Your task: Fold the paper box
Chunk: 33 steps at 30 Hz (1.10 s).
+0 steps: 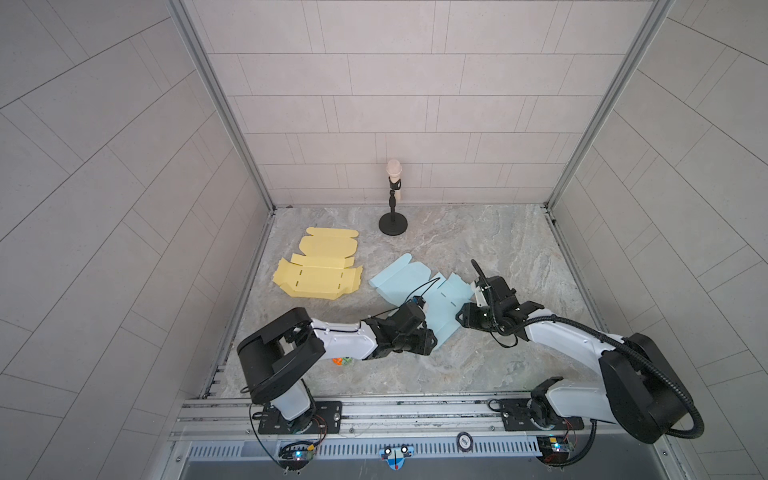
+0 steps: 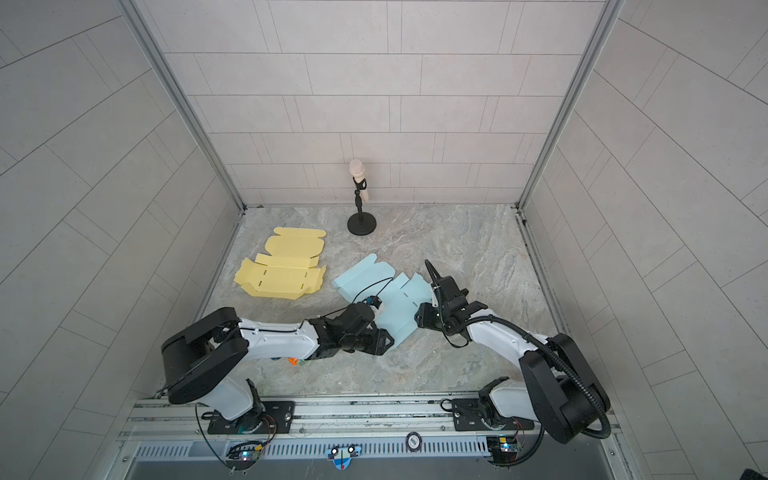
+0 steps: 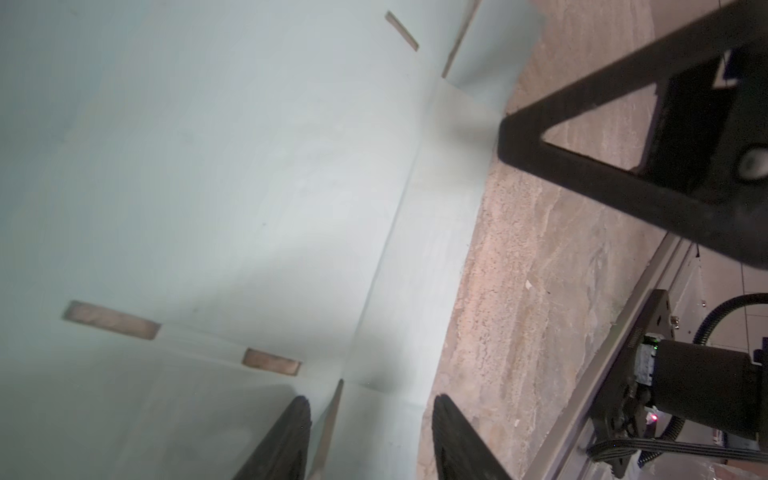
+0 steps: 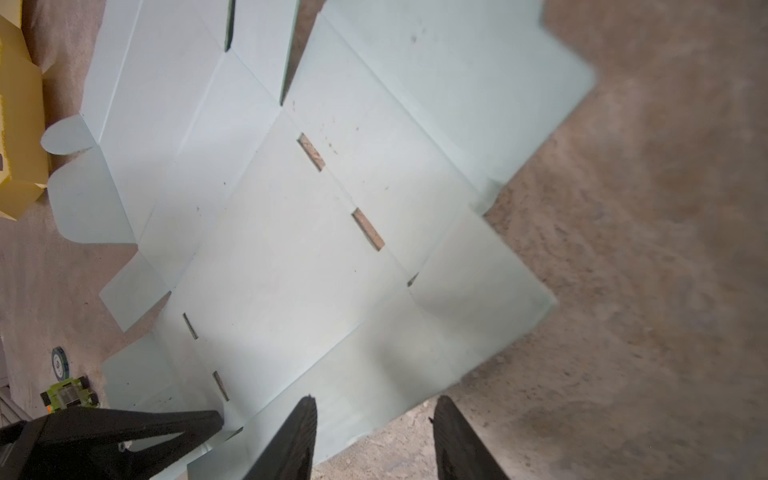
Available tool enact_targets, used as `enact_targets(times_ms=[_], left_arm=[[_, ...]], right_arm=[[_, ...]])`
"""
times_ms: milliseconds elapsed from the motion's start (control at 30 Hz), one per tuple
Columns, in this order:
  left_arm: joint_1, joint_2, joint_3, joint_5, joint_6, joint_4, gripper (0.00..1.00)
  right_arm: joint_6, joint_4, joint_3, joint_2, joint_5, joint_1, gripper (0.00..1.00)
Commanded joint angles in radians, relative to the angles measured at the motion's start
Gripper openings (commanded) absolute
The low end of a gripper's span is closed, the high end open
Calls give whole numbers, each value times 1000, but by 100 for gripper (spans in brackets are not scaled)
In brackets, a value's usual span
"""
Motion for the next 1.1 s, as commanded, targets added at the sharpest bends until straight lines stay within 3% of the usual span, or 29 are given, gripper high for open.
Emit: enact_targets(times_ms=[0, 200, 333, 467, 800, 1067], left_arm=[[-20, 7, 25, -2, -24, -1, 52], [15, -80, 35, -13, 27, -79, 54], [99, -123, 30, -12, 98, -156, 58], [169, -125, 37, -17, 160, -213, 63], [195, -82, 25, -29, 187, -224, 63], [146, -108, -28, -33, 143, -190, 62]], right_arm=[[-18, -7, 2, -13, -8, -9, 49], [-1, -15, -45, -60, -13, -12, 51], [20, -29, -89, -128, -1, -5, 71], [36, -49, -115, -192, 7, 17, 80], [129, 46, -148, -169, 31, 138, 79], [130, 77, -146, -119, 37, 140, 76]])
